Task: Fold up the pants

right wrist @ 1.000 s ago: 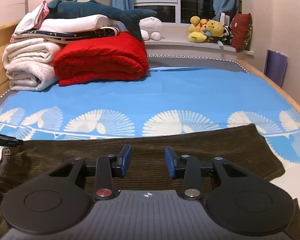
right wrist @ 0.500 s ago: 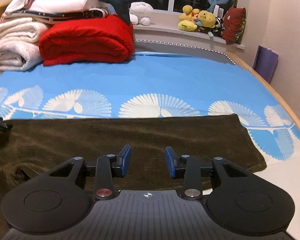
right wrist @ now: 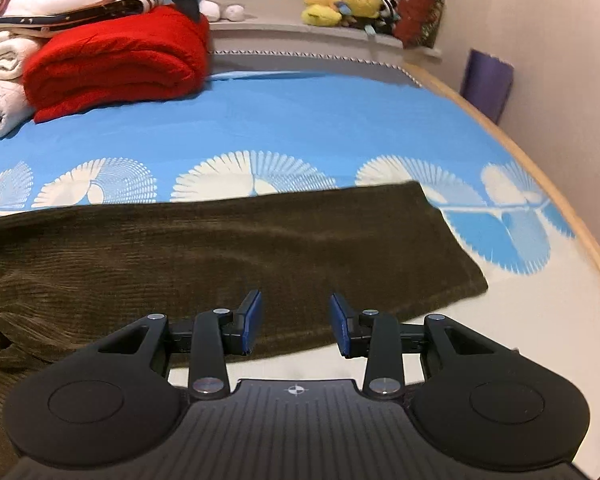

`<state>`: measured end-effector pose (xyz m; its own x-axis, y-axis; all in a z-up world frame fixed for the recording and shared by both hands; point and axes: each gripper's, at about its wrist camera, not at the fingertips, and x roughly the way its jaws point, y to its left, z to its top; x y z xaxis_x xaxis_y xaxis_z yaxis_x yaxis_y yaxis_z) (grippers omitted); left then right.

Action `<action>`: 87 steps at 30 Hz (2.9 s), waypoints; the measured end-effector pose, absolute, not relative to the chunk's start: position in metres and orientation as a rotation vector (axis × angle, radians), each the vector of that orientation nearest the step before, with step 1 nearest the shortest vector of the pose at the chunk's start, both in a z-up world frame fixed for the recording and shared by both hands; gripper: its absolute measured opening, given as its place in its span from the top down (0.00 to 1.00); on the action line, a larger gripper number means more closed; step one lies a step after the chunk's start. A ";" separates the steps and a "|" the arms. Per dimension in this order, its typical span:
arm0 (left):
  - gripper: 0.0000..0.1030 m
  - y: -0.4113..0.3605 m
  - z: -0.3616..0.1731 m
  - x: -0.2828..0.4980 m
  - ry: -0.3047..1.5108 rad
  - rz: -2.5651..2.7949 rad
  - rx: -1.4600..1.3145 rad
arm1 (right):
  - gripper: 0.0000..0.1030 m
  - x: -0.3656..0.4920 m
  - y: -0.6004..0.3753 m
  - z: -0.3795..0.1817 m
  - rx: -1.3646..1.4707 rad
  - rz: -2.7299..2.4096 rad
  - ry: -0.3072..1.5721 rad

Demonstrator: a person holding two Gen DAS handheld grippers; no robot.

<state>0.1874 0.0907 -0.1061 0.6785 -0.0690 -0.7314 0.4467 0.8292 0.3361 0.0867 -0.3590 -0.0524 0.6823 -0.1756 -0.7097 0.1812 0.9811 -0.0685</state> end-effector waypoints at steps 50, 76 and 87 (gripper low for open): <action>0.65 0.232 -0.161 0.105 1.188 0.136 -0.527 | 0.59 0.183 -0.474 -0.193 0.933 -0.346 0.755; 0.76 0.259 -0.102 0.047 1.015 0.161 -0.470 | 0.98 -0.012 -0.441 -0.052 0.735 -0.357 0.509; 0.66 0.257 -0.137 0.061 1.225 0.271 -0.402 | 0.92 -0.118 -0.484 -0.169 0.810 -0.490 0.843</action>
